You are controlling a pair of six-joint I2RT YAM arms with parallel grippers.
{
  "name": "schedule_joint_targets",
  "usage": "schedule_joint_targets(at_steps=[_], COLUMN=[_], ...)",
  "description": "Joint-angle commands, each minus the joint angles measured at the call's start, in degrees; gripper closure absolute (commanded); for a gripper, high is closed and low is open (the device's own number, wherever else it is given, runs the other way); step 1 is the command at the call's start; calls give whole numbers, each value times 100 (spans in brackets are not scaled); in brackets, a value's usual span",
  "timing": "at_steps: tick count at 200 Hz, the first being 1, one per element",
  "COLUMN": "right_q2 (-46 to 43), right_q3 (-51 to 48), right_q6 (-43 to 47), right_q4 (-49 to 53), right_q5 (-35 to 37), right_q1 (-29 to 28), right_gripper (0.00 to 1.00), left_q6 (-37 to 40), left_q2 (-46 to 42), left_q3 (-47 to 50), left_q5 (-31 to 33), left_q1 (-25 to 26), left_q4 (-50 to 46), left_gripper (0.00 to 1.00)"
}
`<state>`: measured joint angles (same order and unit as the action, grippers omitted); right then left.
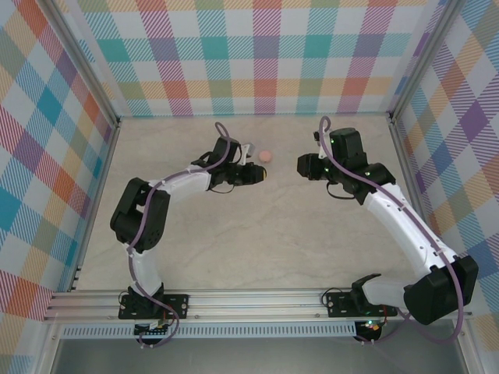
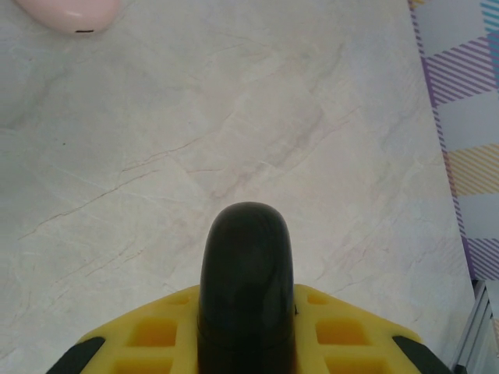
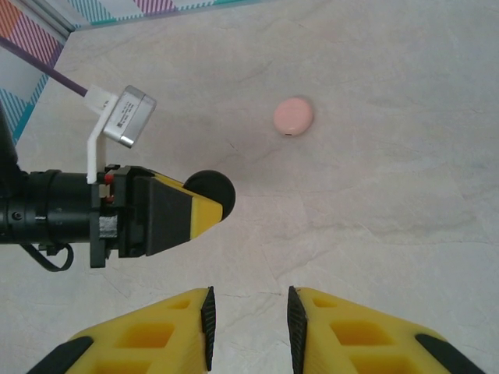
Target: Insert wireless bluetooth earbuds into charging case
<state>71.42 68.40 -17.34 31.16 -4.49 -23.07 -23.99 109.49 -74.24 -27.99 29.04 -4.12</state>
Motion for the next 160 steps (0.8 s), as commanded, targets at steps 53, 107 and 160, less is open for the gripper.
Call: schedule_joint_targets(at_steps=[53, 107, 160], right_q2=[19, 41, 57], right_q3=[-108, -108, -99], right_q6=[-69, -62, -104], right_q4=[106, 136, 132], right_q5=[27, 28, 17], right_q1=[-5, -2, -9], right_gripper=[66, 66, 66], left_q6=[-315, -417, -624], left_q2=[912, 1439, 1750], left_q3=[-749, -1114, -1132], left_q5=[-397, -489, -498], left_q1=[-92, -100, -101], left_q4=[-160, -229, -125], left_gripper=[83, 81, 79])
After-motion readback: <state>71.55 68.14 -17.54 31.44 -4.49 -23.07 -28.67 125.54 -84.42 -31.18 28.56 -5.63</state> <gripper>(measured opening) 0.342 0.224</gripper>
